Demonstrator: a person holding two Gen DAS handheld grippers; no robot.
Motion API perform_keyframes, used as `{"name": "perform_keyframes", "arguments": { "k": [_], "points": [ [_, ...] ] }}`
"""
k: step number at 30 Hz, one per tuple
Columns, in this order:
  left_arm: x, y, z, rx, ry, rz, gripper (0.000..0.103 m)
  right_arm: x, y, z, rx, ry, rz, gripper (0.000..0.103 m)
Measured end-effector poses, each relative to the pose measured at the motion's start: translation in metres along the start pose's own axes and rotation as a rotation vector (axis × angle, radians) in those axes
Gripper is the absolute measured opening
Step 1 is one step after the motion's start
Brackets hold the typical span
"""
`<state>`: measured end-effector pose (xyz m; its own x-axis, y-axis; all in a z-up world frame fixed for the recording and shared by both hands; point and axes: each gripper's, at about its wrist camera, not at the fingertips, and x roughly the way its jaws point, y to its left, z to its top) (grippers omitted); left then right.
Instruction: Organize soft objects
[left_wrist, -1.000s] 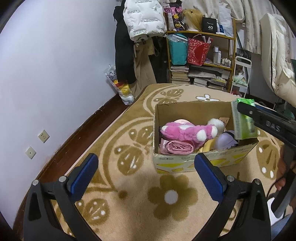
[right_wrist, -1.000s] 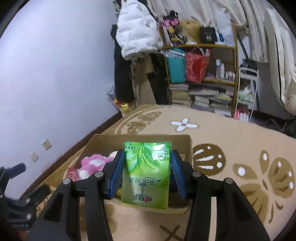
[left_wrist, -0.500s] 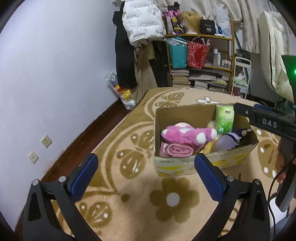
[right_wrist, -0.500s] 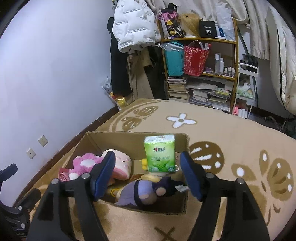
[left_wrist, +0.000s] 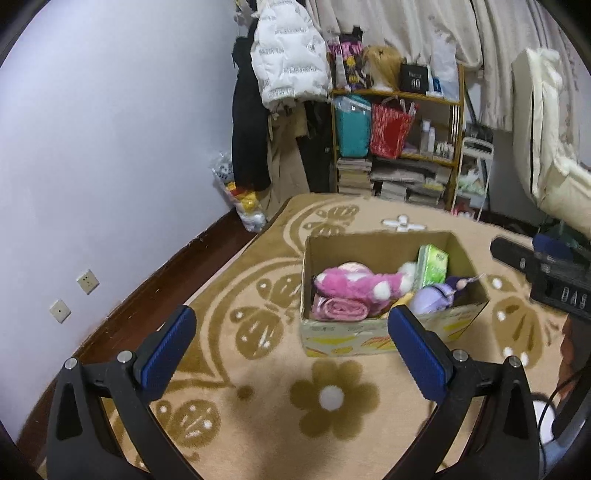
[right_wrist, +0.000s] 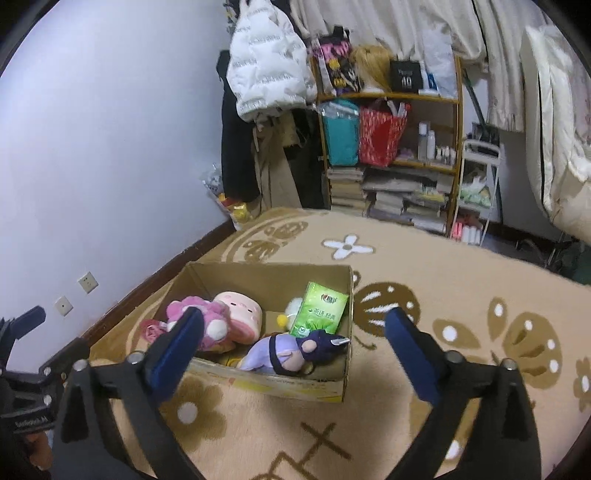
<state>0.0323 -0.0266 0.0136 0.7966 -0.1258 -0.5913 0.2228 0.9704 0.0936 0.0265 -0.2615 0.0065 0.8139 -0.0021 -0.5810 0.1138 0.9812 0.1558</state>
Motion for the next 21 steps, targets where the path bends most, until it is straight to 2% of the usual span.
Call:
{"name": "perform_keyframes", "arguments": {
  "k": [11,17,21],
  "points": [
    [-0.040,0.003,-0.006,0.023,-0.058,0.016,0.103,-0.054,0.020,-0.021,-0.046,-0.044,0.019,0.103],
    [-0.050,0.018,-0.019,-0.032,-0.057,0.008,0.103,-0.073,0.024,-0.038,-0.032,-0.068,0.028,0.103],
    [-0.055,0.023,-0.028,-0.023,-0.078,0.030,0.103,-0.082,0.025,-0.054,-0.037,-0.100,0.003,0.103]
  ]
}}
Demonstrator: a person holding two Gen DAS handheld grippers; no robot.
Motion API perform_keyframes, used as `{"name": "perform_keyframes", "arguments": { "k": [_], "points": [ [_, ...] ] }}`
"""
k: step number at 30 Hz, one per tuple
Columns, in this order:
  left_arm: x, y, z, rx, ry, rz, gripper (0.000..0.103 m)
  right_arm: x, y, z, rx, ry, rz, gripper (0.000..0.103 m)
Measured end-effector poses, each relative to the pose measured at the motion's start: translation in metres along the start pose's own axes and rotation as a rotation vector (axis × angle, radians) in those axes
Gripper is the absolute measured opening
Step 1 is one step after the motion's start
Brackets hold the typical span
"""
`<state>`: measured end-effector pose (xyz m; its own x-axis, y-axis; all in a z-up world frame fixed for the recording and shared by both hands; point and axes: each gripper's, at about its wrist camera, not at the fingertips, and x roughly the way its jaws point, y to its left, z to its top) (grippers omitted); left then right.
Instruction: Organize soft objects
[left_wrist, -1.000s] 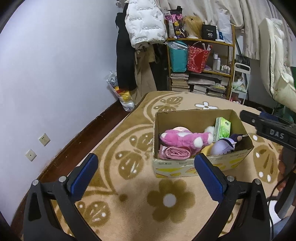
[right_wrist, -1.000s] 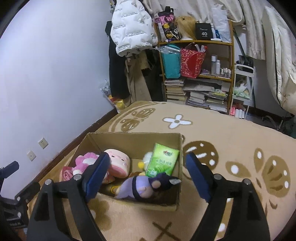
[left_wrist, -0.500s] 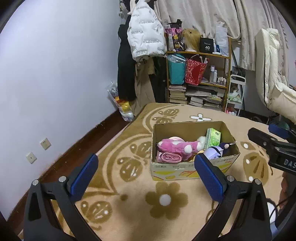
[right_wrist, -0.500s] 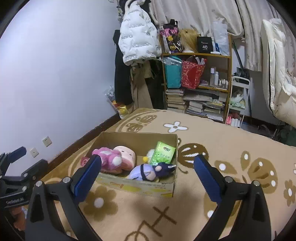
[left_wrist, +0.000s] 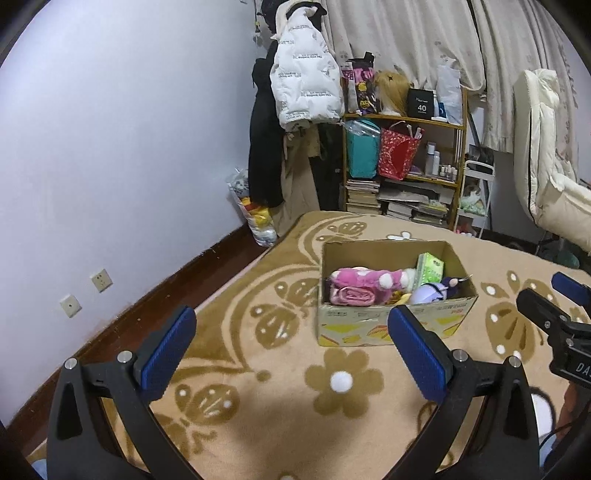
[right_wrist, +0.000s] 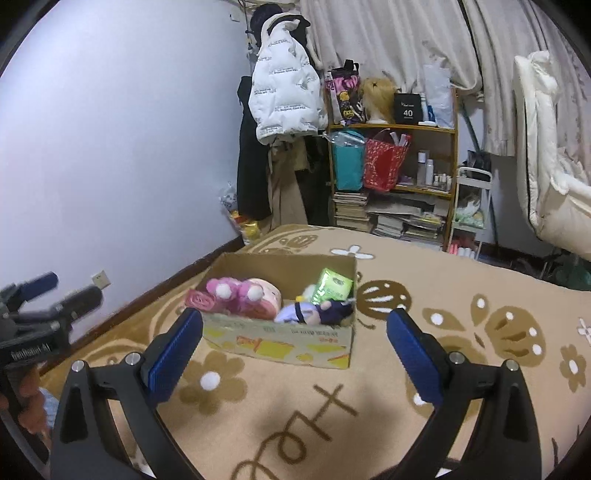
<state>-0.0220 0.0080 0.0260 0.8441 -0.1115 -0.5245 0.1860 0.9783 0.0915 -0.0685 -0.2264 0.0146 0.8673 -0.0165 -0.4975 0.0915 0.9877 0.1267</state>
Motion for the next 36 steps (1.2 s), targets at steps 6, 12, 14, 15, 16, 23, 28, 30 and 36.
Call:
{"name": "perform_keyframes", "arguments": {
  "k": [6,12,14,15,16,23,28,30,36],
  "points": [
    [-0.002,0.002,-0.008,0.007,-0.009,-0.009,0.103,-0.002,-0.010,-0.014,0.059,0.023,0.016,0.103],
    [0.003,-0.005,-0.015,0.043,0.011,-0.009,0.103,0.001,-0.020,-0.026,0.078,0.049,0.026,0.103],
    [0.003,-0.008,-0.017,0.052,0.003,-0.001,0.103,0.005,-0.022,-0.028,0.087,0.060,0.026,0.103],
    [0.003,-0.009,-0.017,0.062,0.001,0.007,0.103,0.006,-0.023,-0.029,0.092,0.064,0.028,0.103],
    [0.004,-0.010,-0.018,0.068,0.003,0.008,0.103,0.006,-0.023,-0.029,0.094,0.065,0.030,0.103],
    [0.007,-0.010,-0.020,0.068,0.019,0.001,0.103,0.011,-0.020,-0.035,0.082,0.087,0.030,0.103],
    [0.009,-0.013,-0.022,0.085,0.027,0.008,0.103,0.012,-0.018,-0.037,0.076,0.097,0.034,0.103],
    [0.009,-0.014,-0.022,0.089,0.031,0.008,0.103,0.012,-0.017,-0.038,0.073,0.097,0.035,0.103],
    [0.010,-0.016,-0.022,0.103,0.031,0.010,0.103,0.012,-0.016,-0.039,0.071,0.109,0.039,0.103]
  ]
}}
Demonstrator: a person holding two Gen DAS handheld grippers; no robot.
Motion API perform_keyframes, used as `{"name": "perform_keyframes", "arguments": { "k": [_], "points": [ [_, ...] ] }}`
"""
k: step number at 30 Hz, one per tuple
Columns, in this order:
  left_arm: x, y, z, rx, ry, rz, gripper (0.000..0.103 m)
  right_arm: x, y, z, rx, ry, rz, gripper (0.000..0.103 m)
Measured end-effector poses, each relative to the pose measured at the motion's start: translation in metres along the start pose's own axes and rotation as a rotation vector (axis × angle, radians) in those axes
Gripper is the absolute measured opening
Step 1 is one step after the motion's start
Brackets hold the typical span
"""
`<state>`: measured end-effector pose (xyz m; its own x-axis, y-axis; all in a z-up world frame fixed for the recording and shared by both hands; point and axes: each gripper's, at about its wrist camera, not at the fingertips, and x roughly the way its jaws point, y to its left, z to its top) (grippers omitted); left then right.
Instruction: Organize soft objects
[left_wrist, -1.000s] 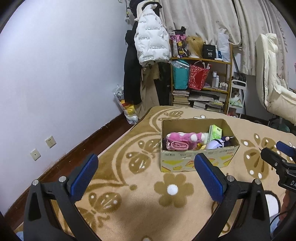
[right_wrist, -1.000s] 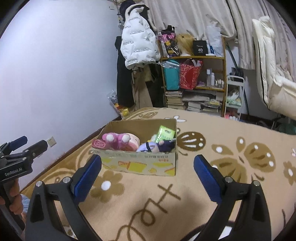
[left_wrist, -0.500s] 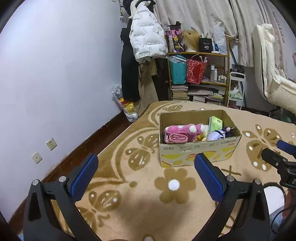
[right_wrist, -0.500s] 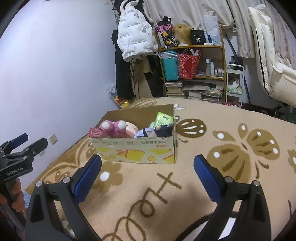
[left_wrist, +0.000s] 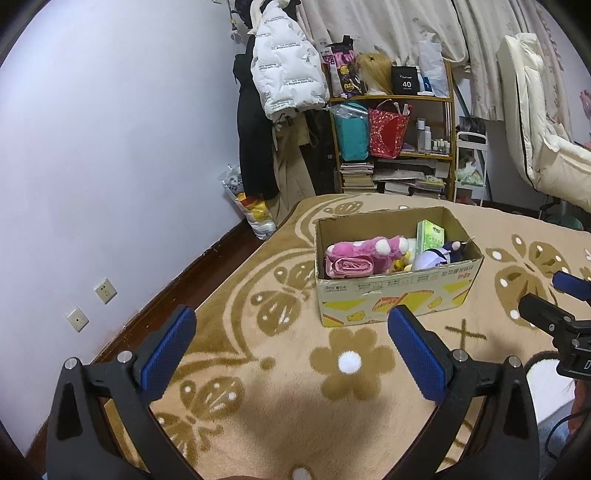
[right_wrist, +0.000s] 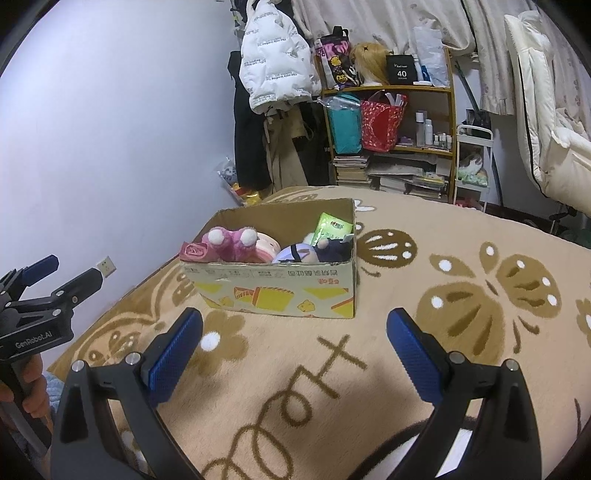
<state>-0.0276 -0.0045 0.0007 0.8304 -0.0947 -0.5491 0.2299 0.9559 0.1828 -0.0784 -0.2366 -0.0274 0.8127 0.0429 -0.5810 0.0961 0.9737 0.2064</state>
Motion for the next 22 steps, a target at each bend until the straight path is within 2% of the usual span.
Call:
{"name": "perform_keyframes", "arguments": {
  "k": [22],
  "points": [
    [0.0019,-0.0011,-0.0035,0.018,-0.003,0.002,0.103,0.0039,-0.0002,-0.0026,0.000,0.018,0.007,0.103]
  ]
}}
